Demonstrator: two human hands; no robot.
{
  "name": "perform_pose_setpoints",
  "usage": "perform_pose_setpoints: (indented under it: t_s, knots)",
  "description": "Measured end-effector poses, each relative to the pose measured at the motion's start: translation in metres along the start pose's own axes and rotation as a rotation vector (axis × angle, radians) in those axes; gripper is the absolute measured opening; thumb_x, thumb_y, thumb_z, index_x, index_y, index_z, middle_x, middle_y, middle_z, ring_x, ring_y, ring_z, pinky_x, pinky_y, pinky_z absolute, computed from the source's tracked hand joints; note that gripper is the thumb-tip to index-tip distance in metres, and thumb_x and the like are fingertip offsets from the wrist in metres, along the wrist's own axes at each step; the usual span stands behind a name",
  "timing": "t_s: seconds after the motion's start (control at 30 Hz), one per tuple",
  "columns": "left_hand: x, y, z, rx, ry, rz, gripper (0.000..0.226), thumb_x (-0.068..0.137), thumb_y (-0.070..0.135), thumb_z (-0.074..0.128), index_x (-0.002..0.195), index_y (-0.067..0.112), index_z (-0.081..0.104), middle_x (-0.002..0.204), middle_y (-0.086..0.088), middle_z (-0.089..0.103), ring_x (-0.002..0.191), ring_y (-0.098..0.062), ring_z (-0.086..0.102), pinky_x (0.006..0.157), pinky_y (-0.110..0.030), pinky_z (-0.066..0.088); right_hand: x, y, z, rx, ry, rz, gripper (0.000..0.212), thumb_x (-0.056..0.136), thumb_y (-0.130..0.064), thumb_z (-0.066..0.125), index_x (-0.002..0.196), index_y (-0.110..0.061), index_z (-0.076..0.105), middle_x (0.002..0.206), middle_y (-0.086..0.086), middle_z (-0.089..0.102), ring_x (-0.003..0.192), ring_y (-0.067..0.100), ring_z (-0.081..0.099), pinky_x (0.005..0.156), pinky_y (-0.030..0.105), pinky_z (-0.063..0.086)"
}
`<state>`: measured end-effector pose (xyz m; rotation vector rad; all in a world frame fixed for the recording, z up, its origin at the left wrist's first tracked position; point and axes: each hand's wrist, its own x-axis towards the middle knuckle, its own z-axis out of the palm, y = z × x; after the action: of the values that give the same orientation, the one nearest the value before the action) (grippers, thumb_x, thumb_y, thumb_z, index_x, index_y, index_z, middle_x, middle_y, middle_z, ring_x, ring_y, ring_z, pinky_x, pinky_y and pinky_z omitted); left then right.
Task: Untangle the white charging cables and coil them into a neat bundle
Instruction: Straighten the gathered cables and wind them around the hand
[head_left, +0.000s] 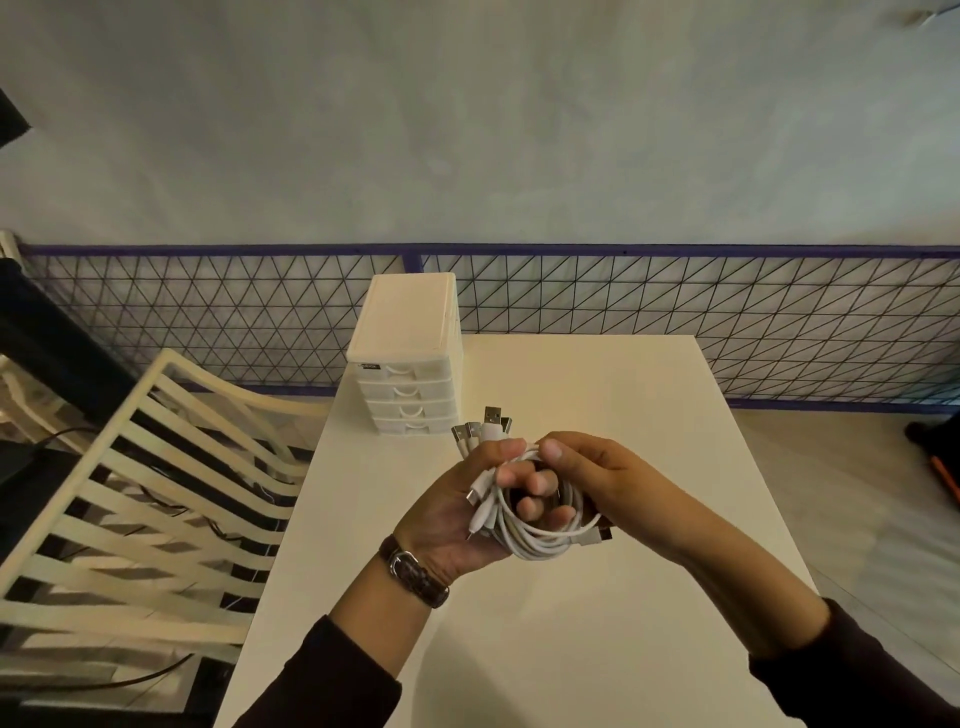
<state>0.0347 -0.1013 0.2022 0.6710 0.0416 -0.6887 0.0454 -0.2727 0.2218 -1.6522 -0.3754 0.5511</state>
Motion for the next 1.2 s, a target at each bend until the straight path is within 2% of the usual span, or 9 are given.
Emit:
perform_pose_setpoints:
  t_s: [0.1, 0.2, 0.4, 0.53, 0.7, 0.83, 0.93, 1.07, 1.2]
  knots:
    - [0.006, -0.001, 0.005, 0.123, -0.108, 0.004, 0.031, 0.088, 0.025, 0.057, 0.063, 0.009, 0.067, 0.075, -0.004, 0.069, 0.067, -0.013, 0.069, 0.086, -0.027, 0.051, -0.003, 0.004, 0.007, 0.044, 0.083, -0.058, 0.036, 0.081, -0.048, 0.053, 0.084, -0.013, 0.060, 0.074, 0.001, 0.059, 0.069, 0.018, 0.050, 0.064, 0.037, 0.038]
    - [0.006, 0.005, 0.007, 0.173, -0.095, -0.037, 0.028, 0.067, 0.032, 0.077, 0.049, 0.015, 0.063, 0.059, 0.002, 0.063, 0.053, -0.010, 0.063, 0.072, -0.023, 0.054, -0.001, 0.008, 0.009, 0.064, 0.123, -0.052, 0.044, 0.075, -0.053, 0.056, 0.084, -0.010, 0.058, 0.072, 0.005, 0.060, 0.067, 0.024, 0.050, 0.062, 0.041, 0.037]
    - [0.006, 0.009, 0.004, 0.260, -0.045, -0.087, 0.031, 0.057, 0.036, 0.084, 0.060, 0.013, 0.063, 0.065, 0.000, 0.063, 0.065, -0.010, 0.063, 0.068, -0.021, 0.053, 0.000, 0.006, -0.001, 0.038, 0.105, -0.014, 0.035, 0.083, -0.043, 0.063, 0.085, -0.008, 0.060, 0.070, 0.003, 0.064, 0.062, 0.016, 0.056, 0.059, 0.033, 0.039]
    - [0.003, 0.007, -0.001, 0.228, -0.043, -0.115, 0.035, 0.057, 0.037, 0.086, 0.068, 0.014, 0.061, 0.070, 0.003, 0.057, 0.072, -0.010, 0.060, 0.070, -0.028, 0.053, 0.004, 0.008, -0.004, -0.023, 0.112, 0.011, 0.042, 0.082, -0.044, 0.062, 0.090, -0.003, 0.061, 0.090, 0.020, 0.069, 0.069, 0.025, 0.057, 0.061, 0.040, 0.040]
    - [-0.001, -0.001, -0.008, 0.283, -0.005, -0.080, 0.037, 0.052, 0.039, 0.088, 0.067, 0.015, 0.064, 0.076, 0.001, 0.060, 0.093, -0.018, 0.059, 0.079, -0.031, 0.050, 0.002, 0.011, -0.008, -0.040, 0.039, 0.006, 0.040, 0.081, -0.045, 0.058, 0.090, -0.007, 0.062, 0.077, 0.004, 0.067, 0.065, 0.014, 0.059, 0.061, 0.027, 0.047]
    - [-0.005, 0.004, -0.014, 0.294, 0.078, -0.062, 0.036, 0.054, 0.037, 0.087, 0.063, 0.013, 0.063, 0.108, -0.020, 0.049, 0.109, -0.031, 0.043, 0.092, -0.040, 0.042, -0.008, 0.005, -0.033, -0.064, -0.026, -0.013, 0.040, 0.082, -0.044, 0.065, 0.096, -0.008, 0.063, 0.071, 0.000, 0.061, 0.053, 0.004, 0.046, 0.050, 0.016, 0.036]
    - [-0.008, 0.009, -0.022, 0.298, 0.217, 0.012, 0.034, 0.057, 0.033, 0.085, 0.072, 0.011, 0.064, 0.091, -0.014, 0.055, 0.097, -0.029, 0.048, 0.079, -0.032, 0.045, -0.020, -0.009, -0.063, -0.263, -0.031, -0.004, 0.037, 0.068, -0.054, 0.074, 0.088, -0.023, 0.071, 0.070, 0.004, 0.066, 0.064, 0.005, 0.058, 0.062, 0.024, 0.046]
    - [-0.012, 0.005, -0.027, 0.304, 0.365, 0.106, 0.023, 0.075, 0.024, 0.067, 0.082, 0.005, 0.059, 0.075, -0.005, 0.065, 0.069, -0.014, 0.062, 0.056, -0.021, 0.051, -0.035, -0.035, -0.082, -0.337, 0.042, 0.026, 0.012, 0.066, -0.031, 0.073, 0.075, -0.024, 0.077, 0.061, 0.003, 0.066, 0.053, 0.001, 0.050, 0.049, 0.014, 0.038]
    - [-0.009, -0.006, -0.024, 0.311, 0.392, 0.179, 0.014, 0.072, 0.023, 0.066, 0.075, 0.012, 0.074, 0.085, -0.010, 0.062, 0.078, -0.018, 0.060, 0.063, -0.022, 0.051, -0.034, -0.041, -0.053, -0.461, 0.237, 0.034, 0.004, 0.075, -0.018, 0.076, 0.071, -0.020, 0.075, 0.057, 0.003, 0.065, 0.046, 0.001, 0.049, 0.046, 0.010, 0.037]
